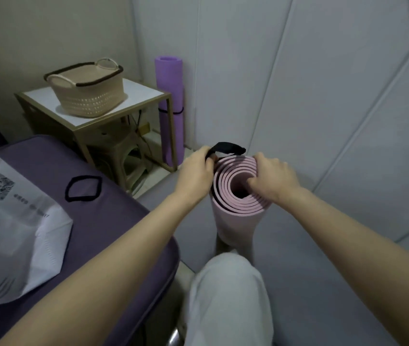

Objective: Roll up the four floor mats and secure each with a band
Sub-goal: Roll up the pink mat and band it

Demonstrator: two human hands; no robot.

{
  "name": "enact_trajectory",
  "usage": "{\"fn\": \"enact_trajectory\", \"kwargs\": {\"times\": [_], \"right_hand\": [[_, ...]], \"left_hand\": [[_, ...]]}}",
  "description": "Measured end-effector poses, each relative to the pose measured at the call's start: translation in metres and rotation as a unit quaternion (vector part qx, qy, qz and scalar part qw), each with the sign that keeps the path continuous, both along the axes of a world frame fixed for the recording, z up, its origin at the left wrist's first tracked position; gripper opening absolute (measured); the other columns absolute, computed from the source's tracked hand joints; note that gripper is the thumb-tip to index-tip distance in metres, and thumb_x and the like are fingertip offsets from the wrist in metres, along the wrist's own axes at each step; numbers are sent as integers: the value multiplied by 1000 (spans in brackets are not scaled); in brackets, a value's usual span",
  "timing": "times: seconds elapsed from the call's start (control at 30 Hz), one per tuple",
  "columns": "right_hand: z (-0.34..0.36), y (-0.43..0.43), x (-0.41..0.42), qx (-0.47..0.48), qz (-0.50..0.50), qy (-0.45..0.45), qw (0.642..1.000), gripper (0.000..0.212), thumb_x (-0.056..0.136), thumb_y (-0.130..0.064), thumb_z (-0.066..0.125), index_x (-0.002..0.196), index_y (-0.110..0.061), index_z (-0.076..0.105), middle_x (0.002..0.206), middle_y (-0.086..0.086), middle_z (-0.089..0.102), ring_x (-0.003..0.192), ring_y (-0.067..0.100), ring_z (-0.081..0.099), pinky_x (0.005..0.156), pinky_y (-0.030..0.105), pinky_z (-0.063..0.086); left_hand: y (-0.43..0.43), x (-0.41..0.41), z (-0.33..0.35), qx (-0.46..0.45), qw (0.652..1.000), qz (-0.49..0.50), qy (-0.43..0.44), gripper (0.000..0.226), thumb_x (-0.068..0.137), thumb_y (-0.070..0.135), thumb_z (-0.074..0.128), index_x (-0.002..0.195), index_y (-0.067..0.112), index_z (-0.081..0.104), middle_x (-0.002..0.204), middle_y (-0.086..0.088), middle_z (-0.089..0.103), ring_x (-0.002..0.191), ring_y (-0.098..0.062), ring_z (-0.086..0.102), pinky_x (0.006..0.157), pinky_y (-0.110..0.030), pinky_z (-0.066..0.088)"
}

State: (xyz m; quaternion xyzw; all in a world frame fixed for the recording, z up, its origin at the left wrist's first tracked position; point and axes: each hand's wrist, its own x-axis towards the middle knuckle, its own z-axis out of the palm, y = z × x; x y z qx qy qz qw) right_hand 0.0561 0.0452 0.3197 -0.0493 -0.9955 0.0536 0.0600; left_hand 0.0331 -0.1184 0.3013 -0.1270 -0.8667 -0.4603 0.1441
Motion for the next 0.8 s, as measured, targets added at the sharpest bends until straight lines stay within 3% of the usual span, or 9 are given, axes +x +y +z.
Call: {"fn": "enact_trajectory", "kwargs": {"times": [0.13,0.27,0.4,0.5,0.6,0.7,0.8], "right_hand": [[21,43,9,-35,-62,-18,997,32,78,-28,61,106,-13,57,109,17,64,102,37,59,75,33,42],[28,78,25,-86,-116,-73,987,36,75,-37,67,101,-14,59,97,14,69,86,30,67,70,29,46],[24,97,40,-122,-142,-25,982,64,77,-36,69,130,-15,41,118,15,62,110,32,58,85,33,43],[20,106,51,-151,-101,34,983,73,80,-35,67,142,-26,29,124,10,61,115,32,55,88,35,42],[16,117,58,-143,-67,66,985,53,86,-35,60,135,-32,40,129,4,56,117,28,53,91,36,42],[12,125,60,-144,-70,116,980,25,94,-23,47,118,-19,53,119,9,60,108,31,55,81,35,41],[6,129,61,-181,-115,163,963,18,98,-19,38,103,-9,52,105,22,63,95,39,56,70,38,37]], "left_hand": [[47,3,20,-49,995,-79,-27,17,97,25,49,90,10,46,97,-12,55,96,-28,52,68,-27,25],[86,8,18,-112,980,-154,-66,45,81,36,69,109,8,46,114,-10,52,107,-25,50,83,-34,41],[119,13,20,-162,972,-167,-45,45,80,25,65,117,8,46,122,-11,51,113,-27,48,84,-32,40],[135,13,22,-190,963,-191,-29,48,84,22,59,127,8,46,128,-11,50,118,-27,47,94,-37,43],[148,12,22,-202,958,-202,-19,46,84,22,58,127,11,48,127,-8,52,117,-27,49,94,-38,44],[156,12,21,-201,960,-193,-13,44,83,23,58,125,14,50,125,-6,55,115,-26,50,92,-37,44],[157,12,19,-183,969,-167,-12,40,82,23,58,121,17,53,122,-3,58,112,-25,53,89,-37,46]]}}
